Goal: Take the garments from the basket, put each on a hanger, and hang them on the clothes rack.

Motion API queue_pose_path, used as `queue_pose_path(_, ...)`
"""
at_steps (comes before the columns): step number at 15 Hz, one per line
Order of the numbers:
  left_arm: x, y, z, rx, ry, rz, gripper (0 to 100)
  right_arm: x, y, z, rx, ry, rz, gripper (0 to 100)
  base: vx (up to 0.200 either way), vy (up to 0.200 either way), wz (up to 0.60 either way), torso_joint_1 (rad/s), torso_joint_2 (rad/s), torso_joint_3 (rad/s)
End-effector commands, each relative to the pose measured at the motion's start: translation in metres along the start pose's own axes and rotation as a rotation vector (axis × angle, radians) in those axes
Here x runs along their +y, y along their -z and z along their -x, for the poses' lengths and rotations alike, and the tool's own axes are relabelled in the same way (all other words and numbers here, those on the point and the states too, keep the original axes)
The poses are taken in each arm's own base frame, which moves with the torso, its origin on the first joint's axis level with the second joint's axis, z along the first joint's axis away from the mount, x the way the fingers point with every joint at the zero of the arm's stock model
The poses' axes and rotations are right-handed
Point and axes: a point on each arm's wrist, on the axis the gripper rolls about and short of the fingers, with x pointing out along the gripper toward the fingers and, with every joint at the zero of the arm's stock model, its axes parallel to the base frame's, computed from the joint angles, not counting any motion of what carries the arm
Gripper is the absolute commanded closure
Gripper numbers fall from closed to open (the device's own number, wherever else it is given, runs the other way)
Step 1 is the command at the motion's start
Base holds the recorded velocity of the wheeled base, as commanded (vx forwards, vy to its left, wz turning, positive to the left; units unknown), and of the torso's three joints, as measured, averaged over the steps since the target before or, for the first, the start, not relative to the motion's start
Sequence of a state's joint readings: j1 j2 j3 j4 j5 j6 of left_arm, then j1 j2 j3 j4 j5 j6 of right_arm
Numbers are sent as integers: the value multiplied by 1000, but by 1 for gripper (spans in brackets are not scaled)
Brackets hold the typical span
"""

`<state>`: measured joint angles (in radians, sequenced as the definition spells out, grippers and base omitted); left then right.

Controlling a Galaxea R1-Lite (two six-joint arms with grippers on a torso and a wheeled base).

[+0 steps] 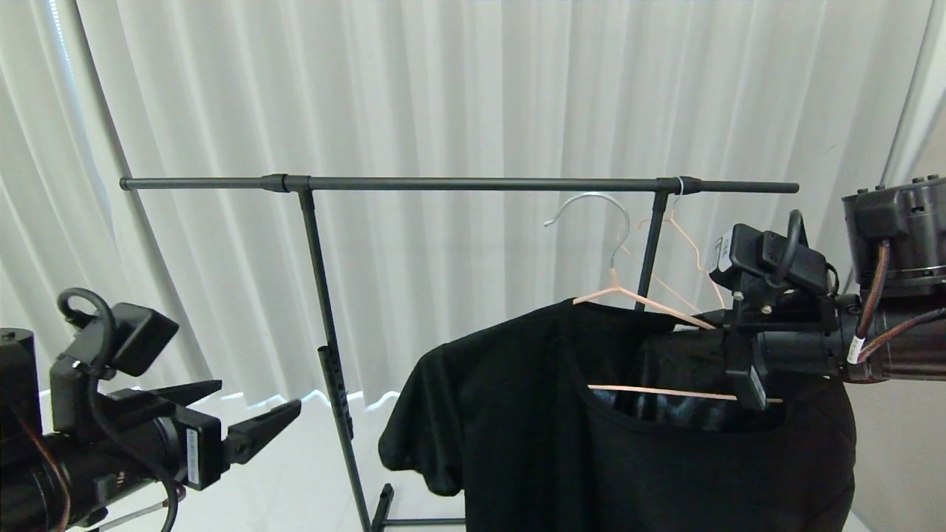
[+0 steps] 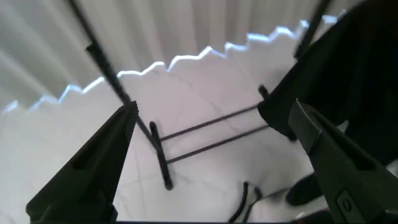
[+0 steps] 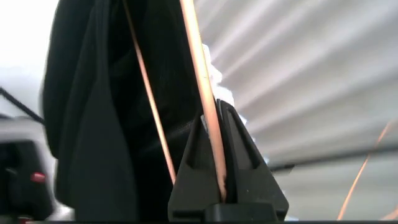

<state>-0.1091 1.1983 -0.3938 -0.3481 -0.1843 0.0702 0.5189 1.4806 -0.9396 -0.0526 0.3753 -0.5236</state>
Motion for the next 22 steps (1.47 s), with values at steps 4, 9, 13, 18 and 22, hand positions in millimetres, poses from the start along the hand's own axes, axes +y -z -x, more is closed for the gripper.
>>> queue_pose_path(4, 2, -39, 15, -152, -116, 71, 0, 0, 9, 5, 214, 240, -338, 100, 0, 0, 0, 0, 0, 0)
queue_pose_path(9, -3, -25, 8, -79, -177, 10, 0, -19, -10, -13, 224, 422, -641, 100, 0, 0, 0, 0, 0, 0)
queue_pose_path(13, -3, -26, 9, -85, -178, 9, 0, -32, -26, -22, 153, 475, -734, 100, 0, 0, 0, 0, 0, 0)
queue_pose_path(18, -5, -26, 10, -90, -170, 5, 0, -44, -38, -34, 50, 489, -718, 100, 120, 0, 0, -3, 0, 2)
queue_pose_path(22, -10, -27, 11, -96, -144, -7, 0, -45, -40, -34, 40, 485, -715, 100, 200, 0, 0, 7, 4, 1)
